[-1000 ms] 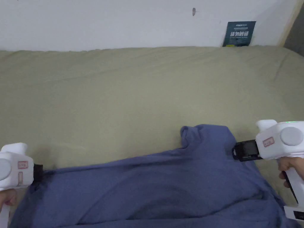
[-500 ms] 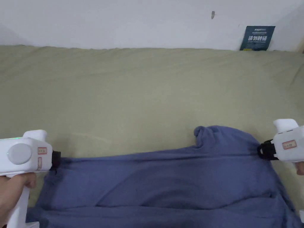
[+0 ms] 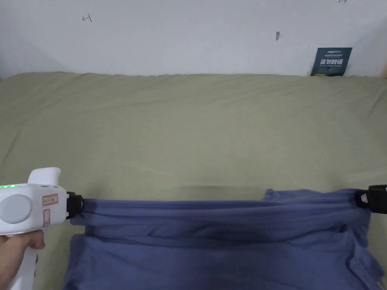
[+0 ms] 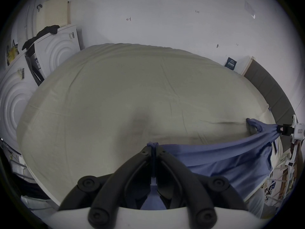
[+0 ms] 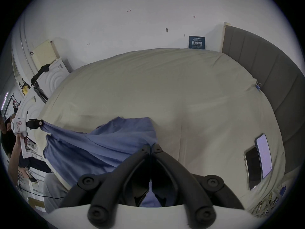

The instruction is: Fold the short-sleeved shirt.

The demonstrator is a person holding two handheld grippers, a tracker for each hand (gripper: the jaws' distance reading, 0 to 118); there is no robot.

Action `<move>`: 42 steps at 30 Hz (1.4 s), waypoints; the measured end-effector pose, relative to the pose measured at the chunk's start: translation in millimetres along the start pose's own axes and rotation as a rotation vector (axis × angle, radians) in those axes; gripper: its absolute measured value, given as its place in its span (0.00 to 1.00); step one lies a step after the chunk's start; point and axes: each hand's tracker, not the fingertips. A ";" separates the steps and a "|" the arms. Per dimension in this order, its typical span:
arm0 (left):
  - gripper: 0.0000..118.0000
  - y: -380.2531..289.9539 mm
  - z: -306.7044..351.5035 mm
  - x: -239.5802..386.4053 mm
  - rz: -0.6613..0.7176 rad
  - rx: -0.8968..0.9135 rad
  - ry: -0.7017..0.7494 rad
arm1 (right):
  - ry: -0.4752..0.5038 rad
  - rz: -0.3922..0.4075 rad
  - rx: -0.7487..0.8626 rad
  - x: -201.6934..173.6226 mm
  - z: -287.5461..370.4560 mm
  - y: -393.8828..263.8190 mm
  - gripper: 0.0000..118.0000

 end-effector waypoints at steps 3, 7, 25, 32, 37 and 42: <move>0.00 -17.7 18.6 -0.6 -0.004 0.013 0.003 | 0.008 -0.011 0.012 -1.6 17.4 -22.5 0.02; 0.00 -40.6 39.6 -3.6 -0.014 0.026 -0.010 | -0.013 0.005 0.031 -8.7 39.6 -59.7 0.02; 0.00 -123.9 34.8 -29.4 -0.024 -0.095 -0.022 | -0.017 -0.052 -0.105 3.5 32.3 -157.7 0.02; 0.05 -125.7 31.3 -30.9 -0.028 -0.106 -0.038 | -0.027 -0.043 -0.137 -7.0 30.3 -162.5 0.04; 0.99 -121.5 41.0 -29.8 -0.062 -0.105 -0.013 | -0.079 -0.078 -0.122 -8.6 41.3 -157.9 1.00; 0.98 -109.8 57.2 -29.8 0.000 -0.102 -0.062 | -0.035 -0.052 -0.074 -48.3 63.9 -144.0 1.00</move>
